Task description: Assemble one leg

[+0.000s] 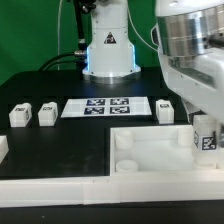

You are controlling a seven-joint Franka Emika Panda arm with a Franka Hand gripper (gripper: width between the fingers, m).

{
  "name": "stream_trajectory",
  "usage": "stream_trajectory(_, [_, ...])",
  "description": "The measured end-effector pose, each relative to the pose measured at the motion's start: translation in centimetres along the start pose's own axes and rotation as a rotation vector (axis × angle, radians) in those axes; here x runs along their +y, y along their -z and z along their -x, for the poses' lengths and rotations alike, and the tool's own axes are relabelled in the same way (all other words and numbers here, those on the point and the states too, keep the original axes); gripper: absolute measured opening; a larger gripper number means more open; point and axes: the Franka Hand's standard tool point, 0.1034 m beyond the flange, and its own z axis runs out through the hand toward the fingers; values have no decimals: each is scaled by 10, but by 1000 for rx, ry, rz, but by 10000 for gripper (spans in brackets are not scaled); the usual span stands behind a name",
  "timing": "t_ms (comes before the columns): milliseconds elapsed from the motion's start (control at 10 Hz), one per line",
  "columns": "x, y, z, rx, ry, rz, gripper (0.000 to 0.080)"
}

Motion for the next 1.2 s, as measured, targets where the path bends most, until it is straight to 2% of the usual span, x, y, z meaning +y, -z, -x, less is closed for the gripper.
stream_trajectory(400, [1, 0, -2, 12, 473, 11, 649])
stream_trajectory(600, [2, 0, -10, 61, 929, 55, 649])
stream_trajectory(700, [2, 0, -16, 67, 1061, 60, 649])
stream_trajectory(800, [1, 1, -21, 74, 1171, 58, 649])
stream_trajectory(900, [1, 0, -20, 75, 1075, 51, 649])
stream_trajectory(1000, [1, 0, -20, 75, 1089, 53, 530])
stream_trajectory(1100, [1, 0, -20, 75, 1045, 51, 530])
stream_trajectory(1200, [1, 0, -19, 75, 934, 43, 346])
